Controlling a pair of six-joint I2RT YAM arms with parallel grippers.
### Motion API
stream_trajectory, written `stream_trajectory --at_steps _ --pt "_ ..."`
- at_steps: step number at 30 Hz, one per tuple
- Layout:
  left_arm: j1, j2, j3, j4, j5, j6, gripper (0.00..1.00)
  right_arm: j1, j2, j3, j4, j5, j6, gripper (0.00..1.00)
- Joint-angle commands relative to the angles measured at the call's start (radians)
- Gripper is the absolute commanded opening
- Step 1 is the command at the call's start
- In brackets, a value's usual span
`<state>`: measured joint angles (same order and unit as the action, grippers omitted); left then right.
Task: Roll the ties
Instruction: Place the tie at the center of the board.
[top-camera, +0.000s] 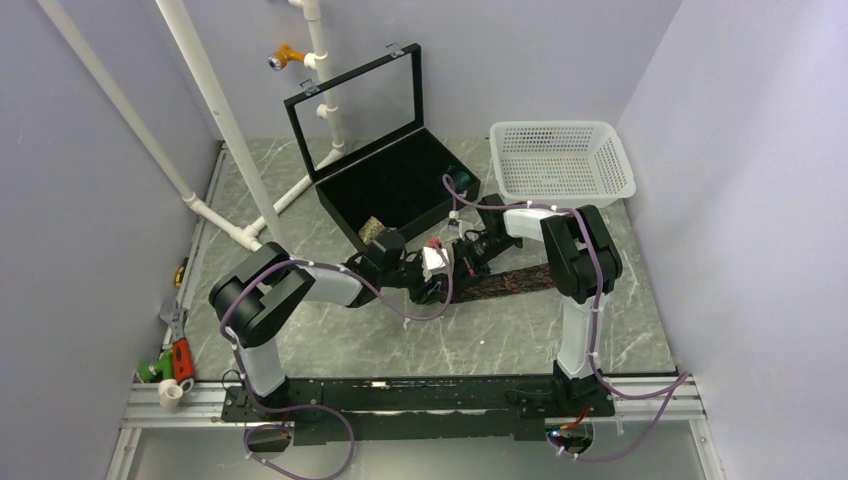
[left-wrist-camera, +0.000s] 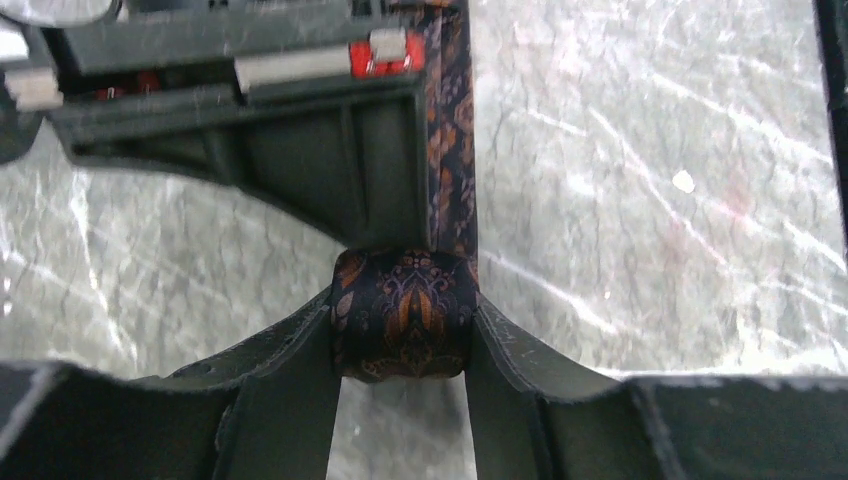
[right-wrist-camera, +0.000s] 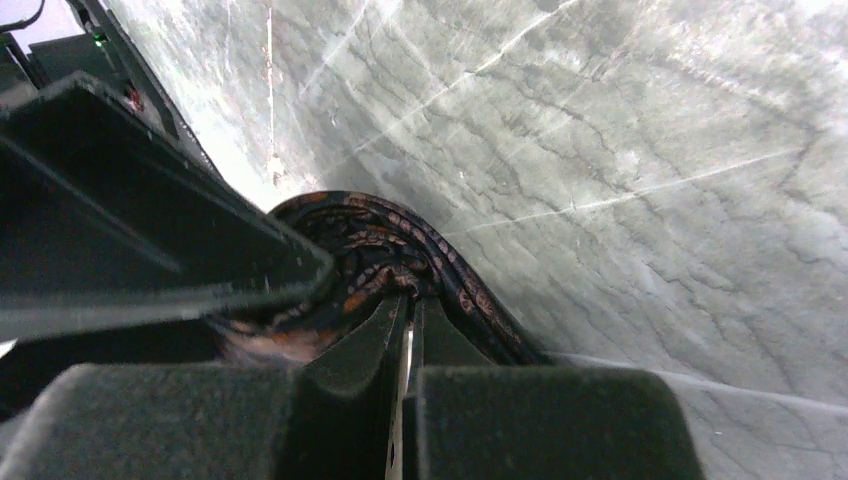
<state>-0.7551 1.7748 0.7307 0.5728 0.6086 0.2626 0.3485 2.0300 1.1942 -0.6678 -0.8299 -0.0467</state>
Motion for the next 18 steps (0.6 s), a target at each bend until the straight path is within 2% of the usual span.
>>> stream_trajectory --at_steps 1,6,10,16,18 --pt "-0.039 0.041 0.079 0.066 0.055 -0.044 0.48 0.003 0.047 -0.039 0.046 0.183 -0.046 0.00" --pt "-0.048 0.138 0.108 -0.020 0.035 0.009 0.51 0.003 0.027 -0.046 0.057 0.154 -0.034 0.00" --pt "-0.052 0.198 0.128 -0.147 -0.042 0.075 0.55 0.003 -0.007 -0.072 0.087 0.107 -0.012 0.00" --pt "-0.050 0.210 0.123 -0.306 -0.116 0.167 0.46 0.002 -0.057 -0.104 0.107 0.053 0.008 0.00" --pt "-0.046 0.196 0.118 -0.348 -0.122 0.190 0.40 -0.002 -0.070 -0.084 0.072 0.043 0.007 0.00"
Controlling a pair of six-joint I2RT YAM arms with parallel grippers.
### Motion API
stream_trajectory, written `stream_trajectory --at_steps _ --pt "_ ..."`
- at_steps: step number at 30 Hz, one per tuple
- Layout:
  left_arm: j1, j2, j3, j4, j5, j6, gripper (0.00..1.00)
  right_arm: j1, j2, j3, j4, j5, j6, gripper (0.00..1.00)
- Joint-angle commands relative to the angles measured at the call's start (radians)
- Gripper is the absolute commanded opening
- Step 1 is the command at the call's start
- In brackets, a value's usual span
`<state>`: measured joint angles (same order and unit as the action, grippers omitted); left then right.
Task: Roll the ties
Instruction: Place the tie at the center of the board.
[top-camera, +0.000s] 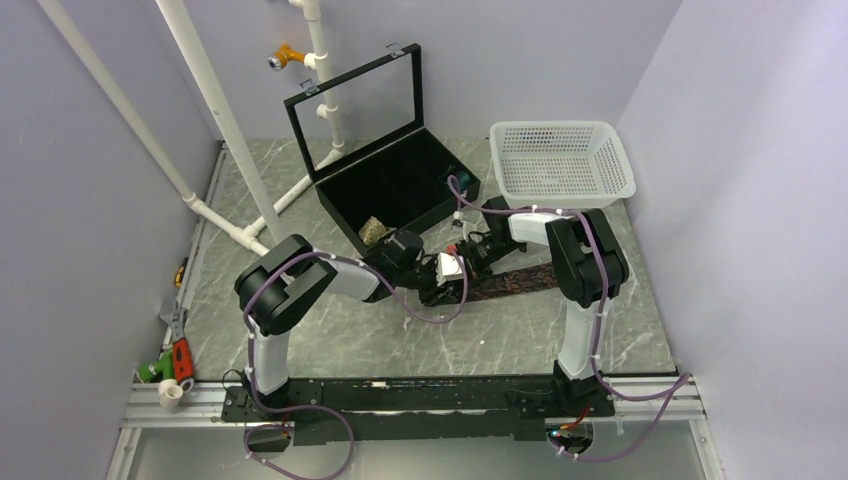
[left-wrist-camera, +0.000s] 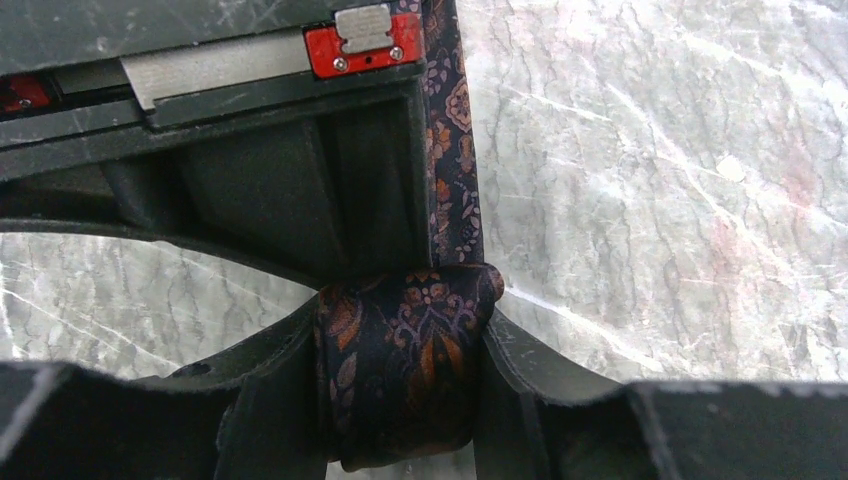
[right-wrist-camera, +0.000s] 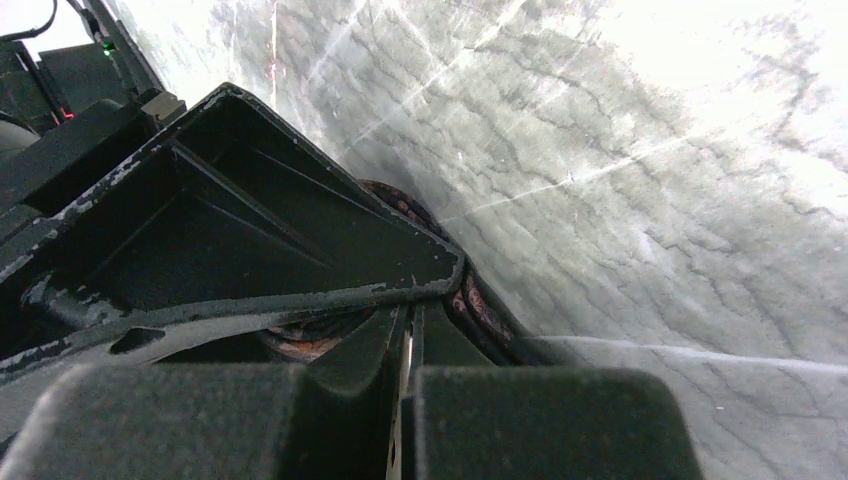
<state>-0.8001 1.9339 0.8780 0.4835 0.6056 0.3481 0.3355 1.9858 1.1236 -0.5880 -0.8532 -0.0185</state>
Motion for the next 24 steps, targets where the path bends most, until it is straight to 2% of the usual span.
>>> stream_trajectory --at_steps 1,5,8,10,13,16,21,22,24 --pt "0.001 0.029 -0.031 -0.281 -0.119 0.120 0.37 0.003 -0.035 0.001 -0.034 0.063 -0.032 0.03" --pt "0.009 0.009 -0.022 -0.356 -0.107 0.145 0.32 -0.058 -0.075 0.068 -0.161 0.036 -0.086 0.24" --pt "0.009 0.015 0.007 -0.405 -0.103 0.152 0.31 -0.083 -0.090 0.109 -0.245 -0.008 -0.114 0.35" --pt "0.010 0.023 0.025 -0.430 -0.099 0.151 0.31 -0.084 -0.101 0.117 -0.262 -0.049 -0.106 0.40" --pt "0.009 0.032 0.041 -0.442 -0.092 0.147 0.32 -0.072 -0.112 0.110 -0.222 -0.116 -0.043 0.57" --pt "0.009 0.037 0.047 -0.447 -0.088 0.141 0.34 -0.051 -0.096 0.096 -0.173 -0.146 0.009 0.58" --pt "0.009 0.039 0.053 -0.447 -0.079 0.133 0.37 -0.017 -0.061 0.067 -0.120 -0.128 0.028 0.54" --pt "0.009 0.041 0.054 -0.447 -0.077 0.132 0.38 -0.013 -0.050 0.065 -0.116 -0.118 0.028 0.50" --pt "0.010 0.041 0.057 -0.455 -0.071 0.138 0.38 -0.012 -0.029 0.064 -0.111 -0.086 -0.013 0.36"
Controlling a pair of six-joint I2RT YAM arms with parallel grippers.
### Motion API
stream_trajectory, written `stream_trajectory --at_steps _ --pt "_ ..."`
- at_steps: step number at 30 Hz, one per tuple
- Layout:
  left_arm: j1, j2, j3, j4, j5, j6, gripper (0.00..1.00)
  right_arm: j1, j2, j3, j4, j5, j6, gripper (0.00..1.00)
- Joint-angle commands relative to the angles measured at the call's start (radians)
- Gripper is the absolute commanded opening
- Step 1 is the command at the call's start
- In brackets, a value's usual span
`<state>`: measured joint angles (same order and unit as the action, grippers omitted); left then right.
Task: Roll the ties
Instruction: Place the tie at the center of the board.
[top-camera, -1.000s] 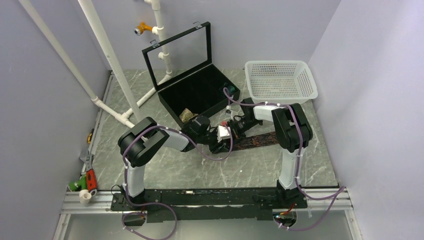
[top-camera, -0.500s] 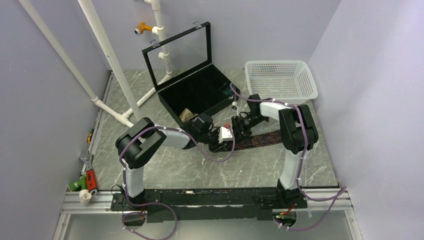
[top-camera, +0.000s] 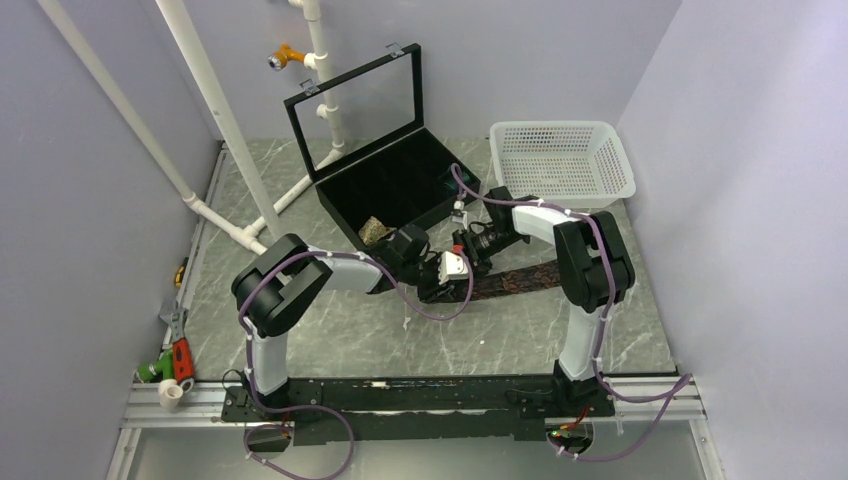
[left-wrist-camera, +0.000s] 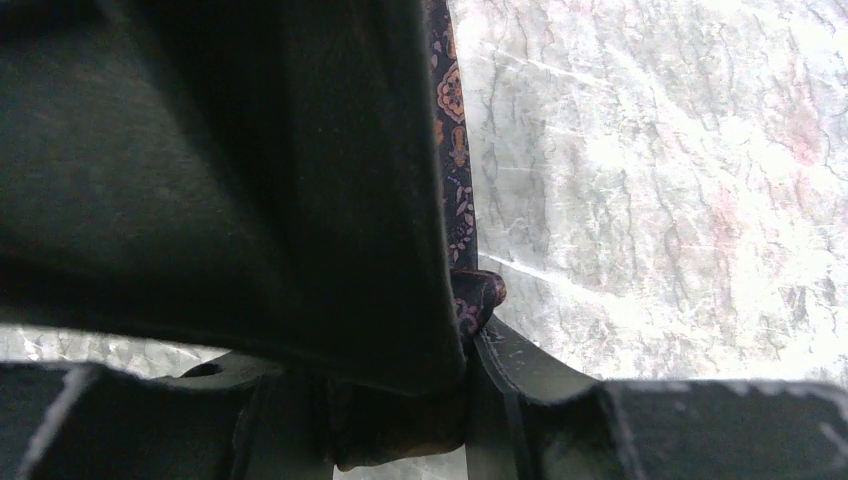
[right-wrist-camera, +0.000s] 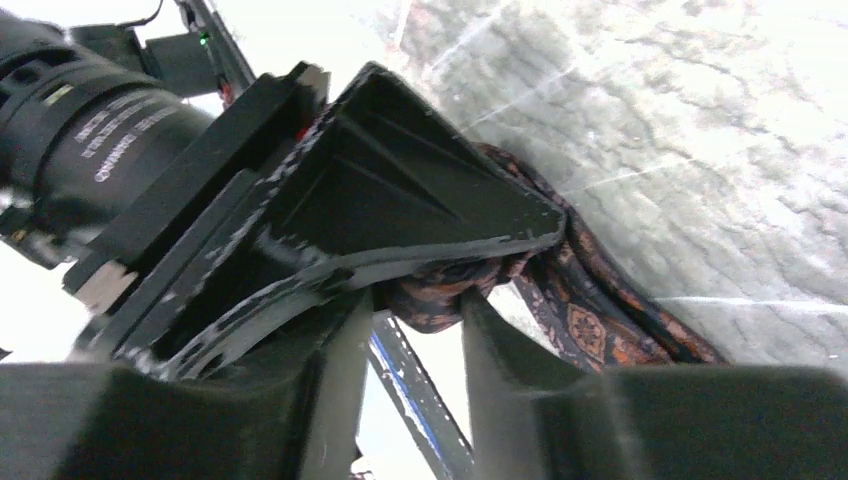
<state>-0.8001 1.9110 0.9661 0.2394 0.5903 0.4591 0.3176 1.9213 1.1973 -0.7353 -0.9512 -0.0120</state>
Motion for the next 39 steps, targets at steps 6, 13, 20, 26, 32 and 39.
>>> stream_trajectory --at_steps 6,13,20,26,32,39 --pt "0.019 0.050 -0.047 -0.194 -0.038 0.029 0.50 -0.018 0.074 -0.028 -0.002 0.098 -0.107 0.00" --pt "0.070 -0.123 -0.157 0.115 0.099 -0.022 0.99 -0.046 0.141 -0.044 0.011 0.200 -0.125 0.00" --pt "0.053 -0.116 -0.123 0.218 0.057 -0.070 0.99 -0.049 0.170 -0.043 0.032 0.224 -0.114 0.00" --pt "-0.002 0.008 -0.084 0.293 0.033 -0.094 0.99 -0.052 0.169 -0.020 0.017 0.200 -0.106 0.00" --pt "-0.031 0.110 0.027 0.121 0.031 -0.050 0.82 -0.050 0.113 -0.008 0.000 0.141 -0.097 0.00" --pt "-0.018 0.068 -0.015 -0.101 0.109 0.055 0.36 -0.031 0.039 0.016 -0.003 0.069 -0.064 0.00"
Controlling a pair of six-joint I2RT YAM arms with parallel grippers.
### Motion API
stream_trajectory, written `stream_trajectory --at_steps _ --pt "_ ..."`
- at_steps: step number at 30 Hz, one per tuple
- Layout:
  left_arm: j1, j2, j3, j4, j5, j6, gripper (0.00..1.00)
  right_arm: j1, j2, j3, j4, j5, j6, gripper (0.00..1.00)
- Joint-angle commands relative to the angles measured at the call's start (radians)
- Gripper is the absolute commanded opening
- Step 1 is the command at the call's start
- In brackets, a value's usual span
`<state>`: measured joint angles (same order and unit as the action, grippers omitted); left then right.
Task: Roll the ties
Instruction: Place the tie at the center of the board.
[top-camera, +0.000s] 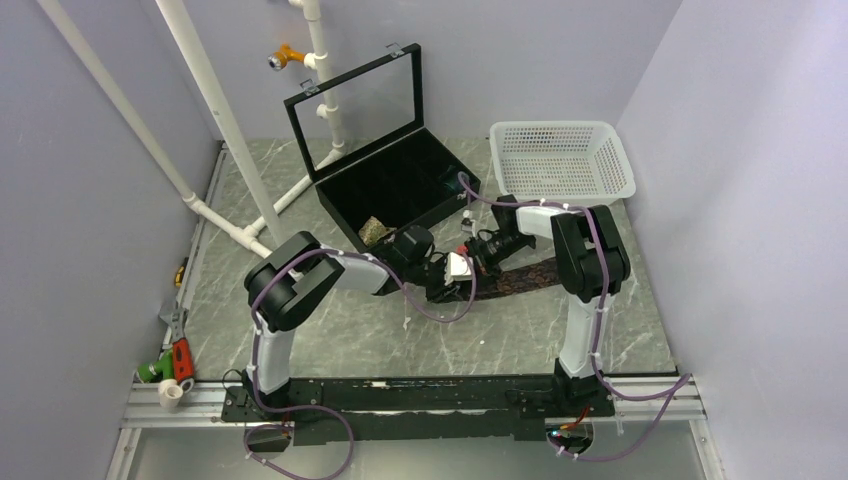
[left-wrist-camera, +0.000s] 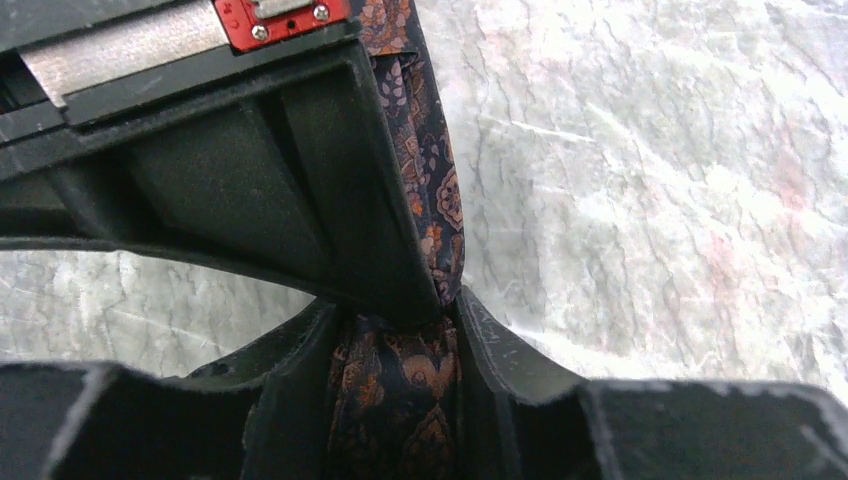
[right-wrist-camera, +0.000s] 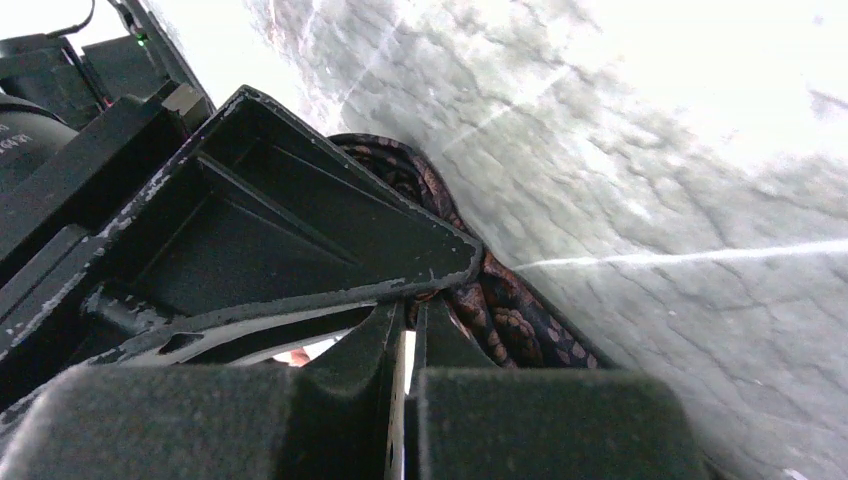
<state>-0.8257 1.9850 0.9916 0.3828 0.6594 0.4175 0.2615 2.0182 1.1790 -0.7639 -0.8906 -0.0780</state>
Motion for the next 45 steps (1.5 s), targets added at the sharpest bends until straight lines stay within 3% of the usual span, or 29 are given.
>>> stream_trajectory --at_steps 1,4,6,10,14,17,25,29,33,41,45 --pt "0.011 -0.013 -0.041 -0.282 0.053 0.119 0.32 0.027 -0.057 0.039 0.025 0.011 0.001 0.00" --pt "0.024 -0.028 -0.038 -0.363 0.071 0.168 0.25 0.028 -0.017 0.044 0.021 0.053 -0.026 0.00" --pt "0.040 -0.033 -0.036 -0.362 0.061 0.159 0.29 0.029 0.025 0.047 0.017 0.089 -0.052 0.00" --pt "0.085 -0.076 -0.064 -0.269 0.072 0.086 0.62 0.028 0.108 0.043 0.051 0.184 -0.062 0.00" --pt "0.122 -0.186 -0.192 -0.052 0.078 0.008 0.76 0.027 0.154 0.034 0.060 0.225 -0.054 0.00" --pt "0.127 -0.222 -0.254 0.077 0.064 -0.011 0.80 0.027 0.159 0.027 0.058 0.242 -0.054 0.00" --pt "0.085 -0.133 -0.231 0.277 0.036 -0.033 0.76 0.027 0.178 0.031 0.037 0.229 -0.058 0.00" --pt "0.066 -0.109 -0.197 0.290 0.042 -0.017 0.63 0.027 0.183 0.048 0.020 0.230 -0.077 0.00" --pt "0.053 -0.121 -0.152 0.231 0.066 -0.041 0.47 0.027 0.182 0.060 0.023 0.242 -0.063 0.00" --pt "-0.010 -0.019 -0.024 0.079 -0.112 -0.176 0.50 0.029 0.142 0.024 0.094 0.207 -0.001 0.00" --pt "-0.012 0.073 0.020 -0.052 -0.219 -0.167 0.51 0.030 0.127 0.017 0.110 0.183 0.017 0.00"
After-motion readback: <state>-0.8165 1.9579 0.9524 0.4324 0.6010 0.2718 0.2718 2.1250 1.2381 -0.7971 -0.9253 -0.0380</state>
